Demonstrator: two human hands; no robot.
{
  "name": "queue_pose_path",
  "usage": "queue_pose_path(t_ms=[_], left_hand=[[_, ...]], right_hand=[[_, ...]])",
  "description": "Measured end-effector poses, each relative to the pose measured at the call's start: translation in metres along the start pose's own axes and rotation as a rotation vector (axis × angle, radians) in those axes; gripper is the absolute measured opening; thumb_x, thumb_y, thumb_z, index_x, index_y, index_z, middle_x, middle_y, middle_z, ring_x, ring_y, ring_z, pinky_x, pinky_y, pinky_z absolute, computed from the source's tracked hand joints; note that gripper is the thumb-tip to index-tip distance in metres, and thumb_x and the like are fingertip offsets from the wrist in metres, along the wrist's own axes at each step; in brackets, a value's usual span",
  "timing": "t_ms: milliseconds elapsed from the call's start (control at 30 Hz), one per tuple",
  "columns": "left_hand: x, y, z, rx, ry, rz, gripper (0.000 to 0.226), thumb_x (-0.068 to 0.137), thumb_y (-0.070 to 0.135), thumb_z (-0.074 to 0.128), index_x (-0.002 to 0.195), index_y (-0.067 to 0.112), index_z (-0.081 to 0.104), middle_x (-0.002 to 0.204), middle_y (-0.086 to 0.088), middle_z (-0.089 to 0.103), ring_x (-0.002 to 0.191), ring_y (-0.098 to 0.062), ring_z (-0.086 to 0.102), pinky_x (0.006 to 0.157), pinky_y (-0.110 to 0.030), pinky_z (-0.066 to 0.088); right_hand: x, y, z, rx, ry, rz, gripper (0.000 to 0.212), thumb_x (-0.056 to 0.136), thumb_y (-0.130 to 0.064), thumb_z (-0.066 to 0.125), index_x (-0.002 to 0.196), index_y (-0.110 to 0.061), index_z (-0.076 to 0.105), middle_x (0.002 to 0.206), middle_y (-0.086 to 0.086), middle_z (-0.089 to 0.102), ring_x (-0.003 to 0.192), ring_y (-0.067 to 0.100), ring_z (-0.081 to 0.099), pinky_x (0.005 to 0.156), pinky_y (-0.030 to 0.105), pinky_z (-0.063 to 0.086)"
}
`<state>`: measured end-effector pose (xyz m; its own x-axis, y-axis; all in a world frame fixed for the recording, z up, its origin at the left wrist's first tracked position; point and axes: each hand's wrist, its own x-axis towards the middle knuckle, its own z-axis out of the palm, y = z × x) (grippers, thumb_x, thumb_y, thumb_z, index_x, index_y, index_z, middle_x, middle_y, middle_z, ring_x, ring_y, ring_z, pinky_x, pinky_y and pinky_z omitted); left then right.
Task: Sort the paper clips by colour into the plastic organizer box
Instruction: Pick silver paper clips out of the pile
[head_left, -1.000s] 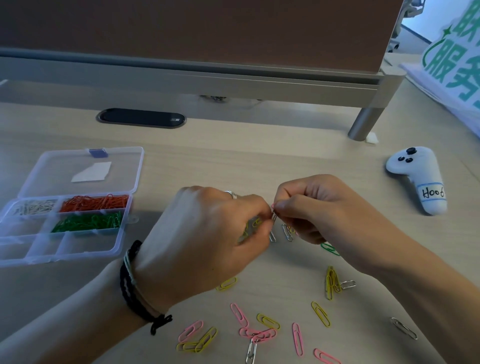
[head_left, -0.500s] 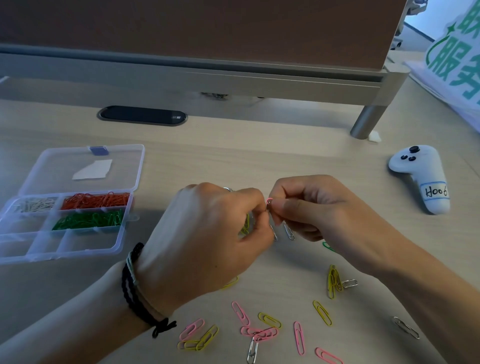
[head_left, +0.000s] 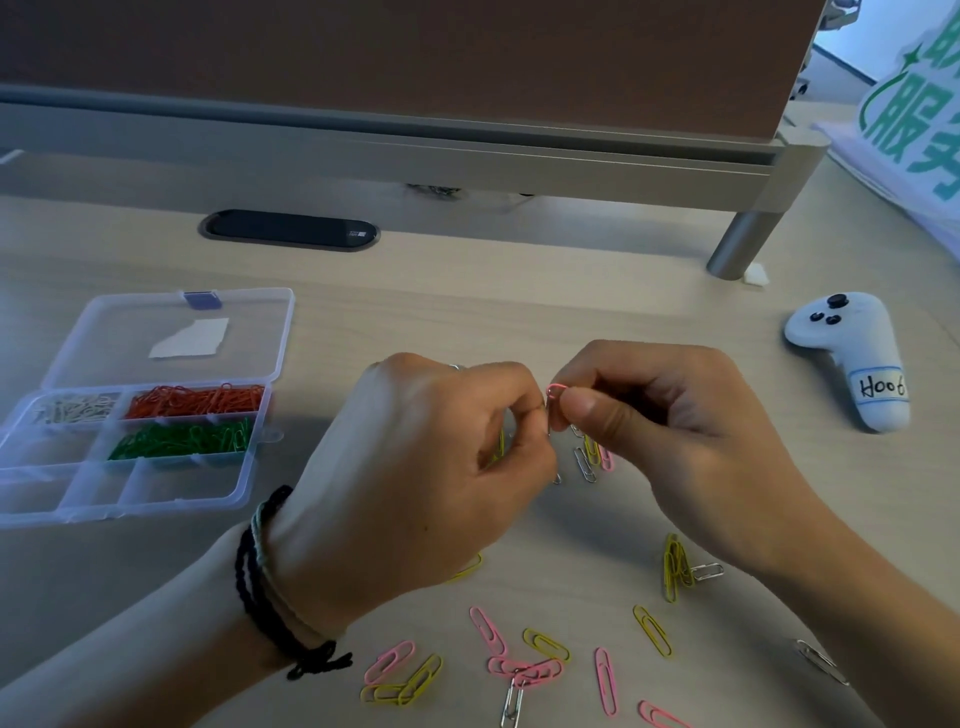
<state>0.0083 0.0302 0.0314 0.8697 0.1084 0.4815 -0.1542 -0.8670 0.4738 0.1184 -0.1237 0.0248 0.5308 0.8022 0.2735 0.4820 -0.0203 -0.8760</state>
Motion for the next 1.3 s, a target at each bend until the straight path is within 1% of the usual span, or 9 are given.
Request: queue_pose_path(t_ms=[167,400,567,733,900,1000,1133,1200,1300], left_hand=[[0.003,0.002,-0.006,-0.172,-0.066,-0.109,0.023,0.086,0.019,0.063,0.064,0.019,0.064,0.041,0.000,0.034,0.037,-0.012,0.030,0.041,-0.016,0.025],[0.013,-0.014,-0.006,-0.881,-0.438,-0.557,0.022,0.083,0.025,0.058,0.074,0.011,0.073,0.049,-0.003,0.022,0.043,-0.015,0.013,0.042,-0.021,0.016],[0.009,-0.012,-0.003,-0.948,-0.467,-0.497,0.022,0.086,0.025,0.059,0.082,0.008,0.073,0.051,0.002,0.023,0.044,-0.012,0.015,0.042,-0.021,0.016],[0.007,-0.013,-0.003,-1.034,-0.504,-0.543,0.015,0.084,0.020,0.059,0.077,0.009,0.067,0.048,0.005,0.023,0.043,-0.009,0.015,0.043,-0.023,0.013],[0.010,-0.016,-0.004,-1.153,-0.500,-0.561,0.018,0.088,0.018,0.055,0.088,0.011,0.072,0.049,0.004,0.023,0.042,-0.007,0.016,0.042,-0.019,0.015],[0.007,-0.012,0.000,-0.774,-0.281,-0.395,0.007,0.090,0.023,0.066,0.090,0.019,0.072,0.046,0.002,0.028,0.041,-0.011,0.020,0.042,-0.019,0.021],[-0.001,-0.001,0.006,-0.340,-0.043,-0.145,0.004,0.087,0.026,0.075,0.089,0.025,0.071,0.047,-0.003,0.030,0.041,-0.011,0.026,0.045,-0.019,0.027],[-0.001,-0.001,0.007,-0.359,-0.043,-0.160,0.008,0.087,0.028,0.074,0.081,0.024,0.071,0.047,-0.003,0.029,0.042,-0.011,0.025,0.045,-0.020,0.025],[0.001,-0.005,0.007,-0.685,-0.220,-0.368,0.013,0.087,0.030,0.074,0.081,0.019,0.073,0.047,0.000,0.031,0.043,-0.013,0.021,0.043,-0.022,0.020]], right_hand=[[-0.001,0.001,-0.001,-0.259,0.050,-0.140,0.014,0.093,-0.015,0.061,0.082,-0.013,0.071,0.063,-0.004,0.059,0.058,0.015,0.053,0.053,0.020,0.037],[-0.001,0.002,-0.007,-0.645,0.001,-0.306,0.012,0.089,-0.004,0.059,0.083,-0.012,0.066,0.069,-0.006,0.056,0.061,0.015,0.046,0.055,0.033,0.040],[-0.002,-0.001,-0.006,-0.350,-0.042,-0.130,0.023,0.098,-0.022,0.053,0.075,-0.018,0.054,0.056,-0.013,0.042,0.053,0.011,0.043,0.052,0.015,0.029],[-0.001,-0.002,-0.005,-0.467,-0.105,-0.137,0.036,0.098,-0.049,0.050,0.074,-0.021,0.047,0.056,-0.005,0.042,0.053,0.020,0.042,0.048,0.027,0.032],[-0.001,-0.005,-0.006,-0.428,-0.012,-0.173,0.035,0.100,-0.033,0.053,0.071,-0.014,0.050,0.053,-0.004,0.043,0.050,0.018,0.040,0.048,0.022,0.030],[0.001,-0.002,-0.003,-0.049,0.025,-0.006,0.038,0.097,-0.023,0.053,0.061,-0.017,0.042,0.054,-0.007,0.034,0.051,0.007,0.029,0.049,0.019,0.026],[0.005,0.003,-0.002,0.380,0.012,0.256,0.036,0.090,-0.024,0.053,0.055,-0.019,0.044,0.055,0.006,0.030,0.048,0.016,0.022,0.045,0.026,0.019],[0.005,0.004,-0.002,0.447,-0.048,0.305,0.035,0.089,-0.023,0.054,0.055,-0.020,0.044,0.057,0.004,0.028,0.049,0.016,0.018,0.046,0.031,0.013],[0.004,0.004,-0.001,0.456,-0.093,0.293,0.036,0.091,-0.022,0.054,0.055,-0.022,0.049,0.057,-0.002,0.026,0.050,0.014,0.018,0.047,0.030,0.013]])
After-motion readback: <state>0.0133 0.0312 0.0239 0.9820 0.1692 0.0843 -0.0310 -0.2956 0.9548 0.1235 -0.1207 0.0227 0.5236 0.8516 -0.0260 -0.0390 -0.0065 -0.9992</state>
